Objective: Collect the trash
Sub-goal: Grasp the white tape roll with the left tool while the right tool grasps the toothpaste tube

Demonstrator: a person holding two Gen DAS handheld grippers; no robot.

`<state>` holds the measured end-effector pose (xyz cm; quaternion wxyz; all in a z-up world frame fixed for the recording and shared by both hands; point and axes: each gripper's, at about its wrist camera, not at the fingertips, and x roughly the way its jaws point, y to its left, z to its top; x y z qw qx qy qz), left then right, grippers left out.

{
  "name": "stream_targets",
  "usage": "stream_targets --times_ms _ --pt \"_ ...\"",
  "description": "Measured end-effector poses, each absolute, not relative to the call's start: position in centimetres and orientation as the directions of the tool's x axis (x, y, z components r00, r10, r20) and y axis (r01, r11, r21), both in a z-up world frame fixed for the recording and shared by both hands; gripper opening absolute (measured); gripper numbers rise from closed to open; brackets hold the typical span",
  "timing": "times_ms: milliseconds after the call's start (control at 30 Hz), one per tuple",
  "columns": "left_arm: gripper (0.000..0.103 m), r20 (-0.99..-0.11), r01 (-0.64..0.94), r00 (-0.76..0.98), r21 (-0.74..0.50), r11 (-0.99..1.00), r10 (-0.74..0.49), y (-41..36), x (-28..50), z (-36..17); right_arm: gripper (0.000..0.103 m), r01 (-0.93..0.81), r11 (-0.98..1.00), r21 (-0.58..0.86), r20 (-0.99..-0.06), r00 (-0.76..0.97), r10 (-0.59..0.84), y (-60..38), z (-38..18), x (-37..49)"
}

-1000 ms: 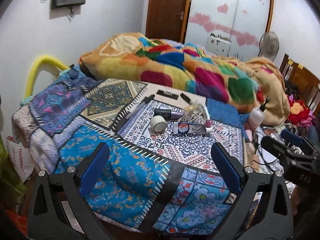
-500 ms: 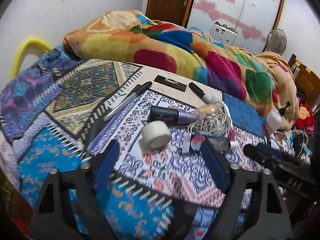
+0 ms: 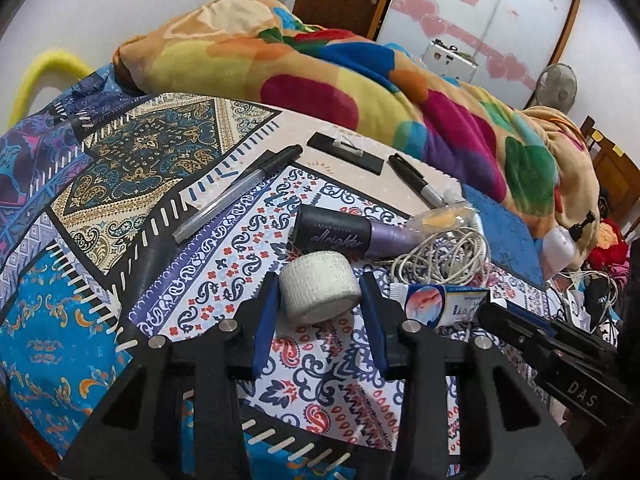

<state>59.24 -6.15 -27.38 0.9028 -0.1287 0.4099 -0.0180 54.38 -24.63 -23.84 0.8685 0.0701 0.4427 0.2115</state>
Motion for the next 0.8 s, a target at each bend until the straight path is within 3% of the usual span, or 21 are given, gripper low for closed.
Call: stream_targets --times_ms 333,800 --pt "0.039 -0.728 -0.028 0.670 -0.217 0.976 -0.143 -6.8 56.2 -24.7 0.023 -0.307 0.906 0.290 -0.727 0.545 0.417 -25.5 -21.6 52.3" --pt "0.039 -0.677 0.001 0.730 -0.134 0.991 -0.092 -6.9 46.9 -16.9 0.023 -0.372 0.901 0.222 -0.662 0.621 0.419 -25.1 -13.8 46.3"
